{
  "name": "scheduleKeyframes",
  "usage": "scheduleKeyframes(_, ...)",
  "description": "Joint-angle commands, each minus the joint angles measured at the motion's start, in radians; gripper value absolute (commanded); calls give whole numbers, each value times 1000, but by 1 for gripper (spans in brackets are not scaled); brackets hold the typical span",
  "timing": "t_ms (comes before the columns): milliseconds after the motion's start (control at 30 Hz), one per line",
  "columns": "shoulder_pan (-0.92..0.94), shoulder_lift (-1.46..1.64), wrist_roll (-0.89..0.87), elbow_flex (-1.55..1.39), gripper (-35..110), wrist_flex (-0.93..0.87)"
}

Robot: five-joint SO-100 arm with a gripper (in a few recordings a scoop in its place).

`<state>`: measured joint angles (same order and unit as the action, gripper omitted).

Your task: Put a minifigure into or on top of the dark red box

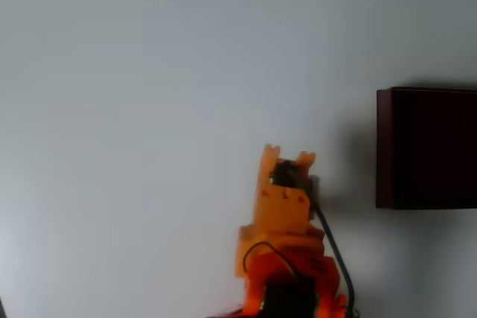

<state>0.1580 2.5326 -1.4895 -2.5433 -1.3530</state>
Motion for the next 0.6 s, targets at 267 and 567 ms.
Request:
scheduleKeyframes(267, 87, -129, 69, -55, 22, 198)
scheduleKeyframes(567, 149, -167, 201, -71, 22, 218)
